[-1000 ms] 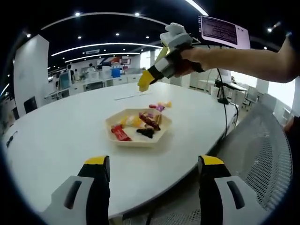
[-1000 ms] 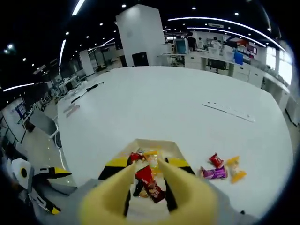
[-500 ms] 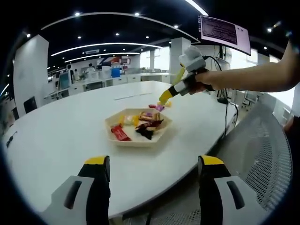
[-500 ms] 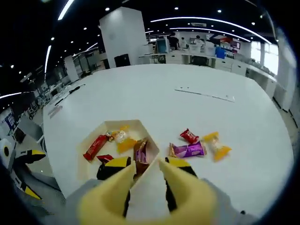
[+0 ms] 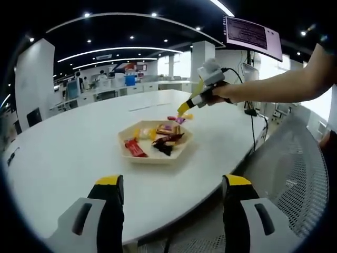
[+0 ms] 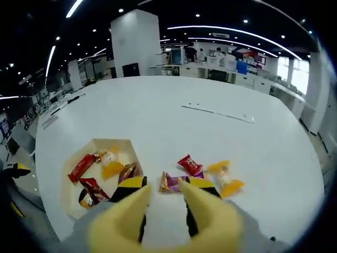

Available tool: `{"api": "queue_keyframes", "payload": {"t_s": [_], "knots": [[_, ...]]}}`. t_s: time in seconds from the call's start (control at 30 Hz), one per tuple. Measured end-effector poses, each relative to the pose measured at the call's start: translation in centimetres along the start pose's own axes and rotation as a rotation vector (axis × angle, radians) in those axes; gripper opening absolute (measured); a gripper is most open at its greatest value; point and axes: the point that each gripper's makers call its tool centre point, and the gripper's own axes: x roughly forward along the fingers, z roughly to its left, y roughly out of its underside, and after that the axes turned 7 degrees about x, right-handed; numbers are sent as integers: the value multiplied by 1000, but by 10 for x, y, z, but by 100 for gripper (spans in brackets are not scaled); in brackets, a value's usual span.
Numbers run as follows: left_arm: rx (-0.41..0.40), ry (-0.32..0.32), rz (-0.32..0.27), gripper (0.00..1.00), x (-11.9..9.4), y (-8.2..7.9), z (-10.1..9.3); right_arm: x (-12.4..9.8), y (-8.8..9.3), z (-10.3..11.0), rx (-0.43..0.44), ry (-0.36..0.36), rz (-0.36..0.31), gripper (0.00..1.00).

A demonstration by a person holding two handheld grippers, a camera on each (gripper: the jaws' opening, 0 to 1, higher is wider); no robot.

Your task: Place the target food into the container with the food tongs after gripping and lifting it, then release it inside without dropping or visibly crushing the food.

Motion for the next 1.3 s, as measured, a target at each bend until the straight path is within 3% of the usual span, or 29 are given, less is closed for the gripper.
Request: {"api": "queue_keyframes", "payload": {"t_s": [0.13, 0.37, 0.6, 0.73, 1.07, 1.2, 1.3], "knots": [[-2, 1, 4, 72, 0, 1, 0, 10, -3, -6, 2, 6, 3, 28], [-3, 2, 13, 71, 0, 2, 0, 35, -2, 4, -20, -15, 8, 28], [-6, 2, 24, 71, 0, 4, -1, 48, 10, 11, 19, -25, 41, 27], [-5, 2, 25, 70, 1, 4, 0, 40, 19, 4, 85, -28, 47, 27], [-7, 3, 20, 70, 0, 3, -1, 5, 35, -28, 98, 13, 66, 26], [-7, 5, 19, 70, 1, 3, -1, -4, 28, -37, 72, 41, 33, 27], [-7, 4, 20, 70, 1, 3, -1, -6, 26, -55, 85, 106, 34, 27]]}}
